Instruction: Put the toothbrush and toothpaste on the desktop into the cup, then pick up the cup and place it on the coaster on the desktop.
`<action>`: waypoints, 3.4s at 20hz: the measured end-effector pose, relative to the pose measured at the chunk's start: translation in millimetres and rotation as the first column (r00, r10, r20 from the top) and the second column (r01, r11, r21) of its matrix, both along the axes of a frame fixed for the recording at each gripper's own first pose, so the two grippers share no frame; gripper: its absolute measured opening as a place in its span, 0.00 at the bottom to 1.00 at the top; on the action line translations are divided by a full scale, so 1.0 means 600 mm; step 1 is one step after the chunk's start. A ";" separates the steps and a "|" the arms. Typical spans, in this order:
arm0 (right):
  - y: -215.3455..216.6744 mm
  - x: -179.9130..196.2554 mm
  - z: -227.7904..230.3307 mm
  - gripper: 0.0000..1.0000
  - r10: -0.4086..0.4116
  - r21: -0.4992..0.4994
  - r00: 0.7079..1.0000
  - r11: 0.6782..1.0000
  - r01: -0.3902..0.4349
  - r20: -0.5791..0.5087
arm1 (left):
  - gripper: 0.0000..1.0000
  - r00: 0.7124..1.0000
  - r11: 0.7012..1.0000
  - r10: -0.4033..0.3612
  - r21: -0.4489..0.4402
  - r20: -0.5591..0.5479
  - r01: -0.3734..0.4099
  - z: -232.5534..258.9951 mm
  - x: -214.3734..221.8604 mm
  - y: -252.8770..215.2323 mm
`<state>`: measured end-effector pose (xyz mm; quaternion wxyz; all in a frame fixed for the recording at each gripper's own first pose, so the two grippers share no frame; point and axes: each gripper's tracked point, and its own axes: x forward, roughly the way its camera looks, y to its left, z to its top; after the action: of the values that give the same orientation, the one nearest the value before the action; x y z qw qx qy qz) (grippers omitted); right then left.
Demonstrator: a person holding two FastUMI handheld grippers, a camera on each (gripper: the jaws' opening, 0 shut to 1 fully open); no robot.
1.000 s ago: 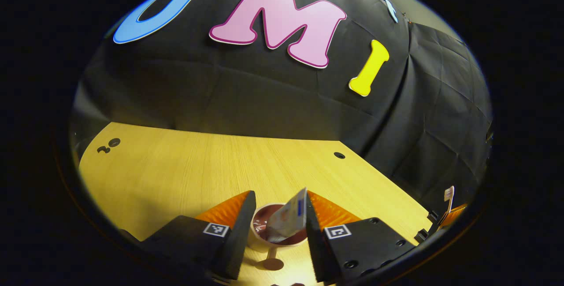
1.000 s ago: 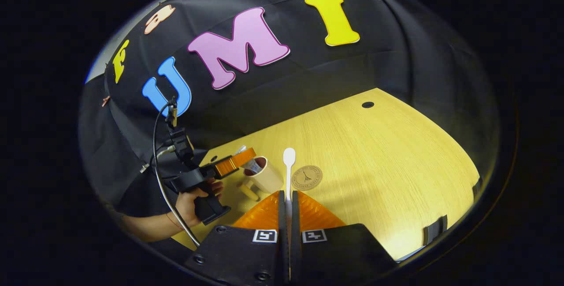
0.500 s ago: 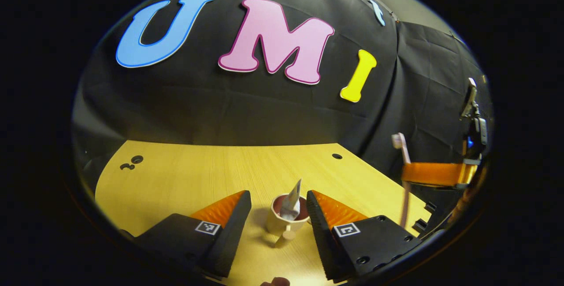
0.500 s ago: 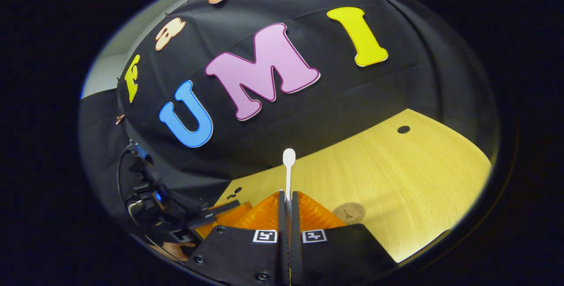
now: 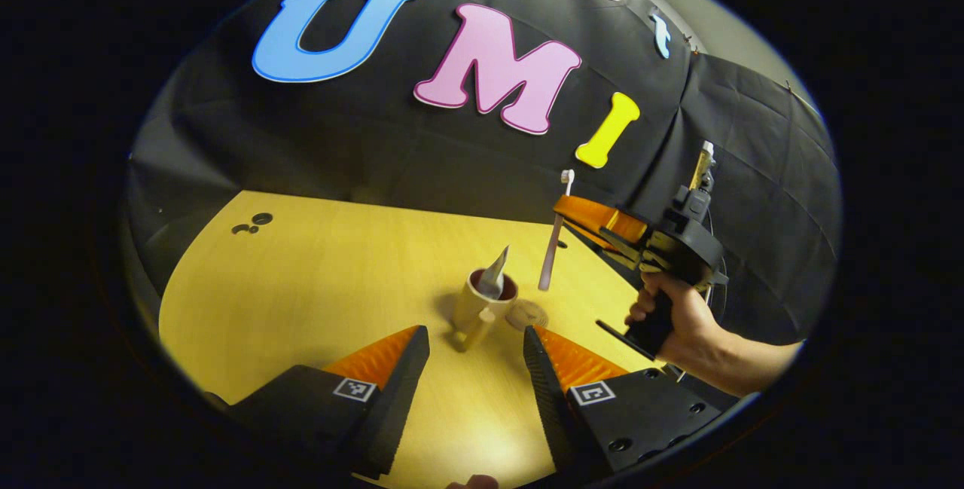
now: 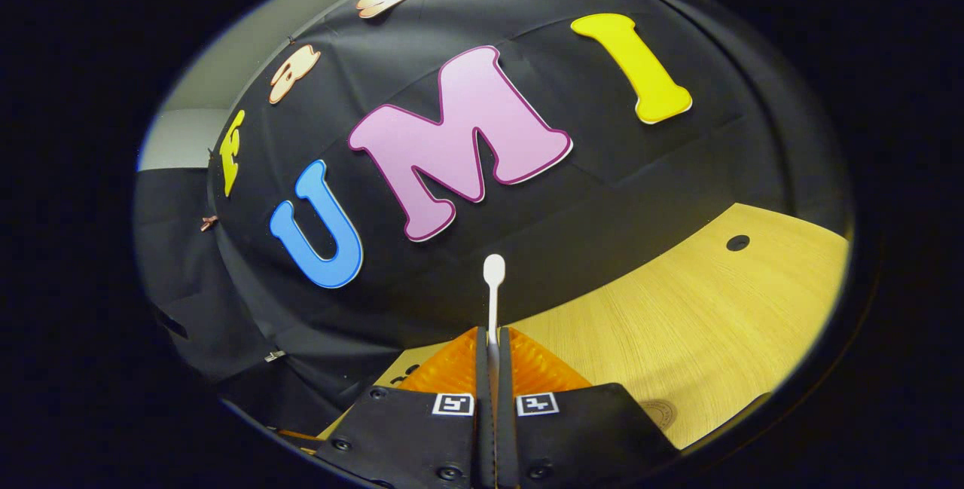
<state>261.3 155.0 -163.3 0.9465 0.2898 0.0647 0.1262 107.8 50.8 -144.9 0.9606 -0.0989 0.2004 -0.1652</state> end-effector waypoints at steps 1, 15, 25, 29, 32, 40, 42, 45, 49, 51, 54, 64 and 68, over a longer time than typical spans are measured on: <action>0.005 0.009 -0.010 0.06 -0.001 -0.010 1.000 1.000 0.001 0.008 | 0.78 1.000 1.000 0.014 0.004 -0.022 -0.014 -0.014 -0.015 0.015; 0.017 0.022 -0.126 0.06 -0.011 -0.152 1.000 0.988 0.014 0.018 | 0.78 0.988 0.994 0.104 0.051 -0.117 -0.098 -0.083 -0.067 0.048; 0.011 -0.021 -0.160 0.13 0.046 -0.137 0.992 0.989 -0.062 -0.118 | 0.78 0.987 0.995 0.101 0.028 -0.127 -0.099 -0.070 -0.047 -0.005; -0.002 -0.039 -0.165 0.25 0.069 -0.123 0.983 0.988 -0.091 -0.167 | 0.79 0.980 0.992 0.125 0.030 -0.152 -0.122 -0.070 -0.035 -0.016; -0.006 -0.062 -0.167 0.27 0.110 -0.114 0.973 0.984 -0.135 -0.203 | 0.79 0.976 0.989 0.146 0.048 -0.162 -0.140 -0.068 -0.024 -0.024; -0.041 -0.187 -0.171 0.43 0.224 -0.051 0.921 0.966 -0.252 -0.319 | 0.79 0.975 0.982 0.099 0.181 -0.200 -0.063 -0.086 0.041 -0.074; -0.064 -0.214 -0.179 0.46 0.233 -0.038 0.906 0.964 -0.263 -0.353 | 0.79 0.970 0.975 0.082 0.219 -0.227 -0.031 -0.098 0.063 -0.086; -0.093 -0.252 -0.197 0.65 0.254 -0.030 0.880 0.957 -0.290 -0.402 | 0.79 0.953 0.963 0.063 0.269 -0.295 0.020 -0.124 0.087 -0.098; -0.134 -0.301 -0.213 0.92 0.270 -0.006 0.852 0.952 -0.305 -0.449 | 0.79 0.923 0.934 0.075 0.352 -0.378 0.068 -0.152 0.120 -0.099; -0.144 -0.328 -0.221 0.77 0.289 0.021 0.834 0.948 -0.316 -0.469 | 0.79 0.908 0.930 0.064 0.354 -0.414 0.096 -0.160 0.138 -0.105; -0.156 -0.365 -0.226 0.77 0.314 0.060 0.815 0.943 -0.327 -0.488 | 0.79 0.884 0.923 0.060 0.364 -0.464 0.128 -0.166 0.169 -0.108; -0.209 -0.409 -0.260 0.77 0.315 0.124 0.783 0.947 -0.296 -0.536 | 0.77 0.811 0.877 0.050 0.415 -0.583 0.244 -0.195 0.231 -0.124; -0.239 -0.411 -0.271 0.77 0.300 0.156 0.776 0.954 -0.257 -0.554 | 0.69 0.787 0.852 0.045 0.435 -0.615 0.290 -0.205 0.244 -0.142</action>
<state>14.5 11.3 -326.0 0.8429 0.3351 0.3833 0.1743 254.4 -34.1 -267.9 0.8232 0.1239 0.5385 -0.1305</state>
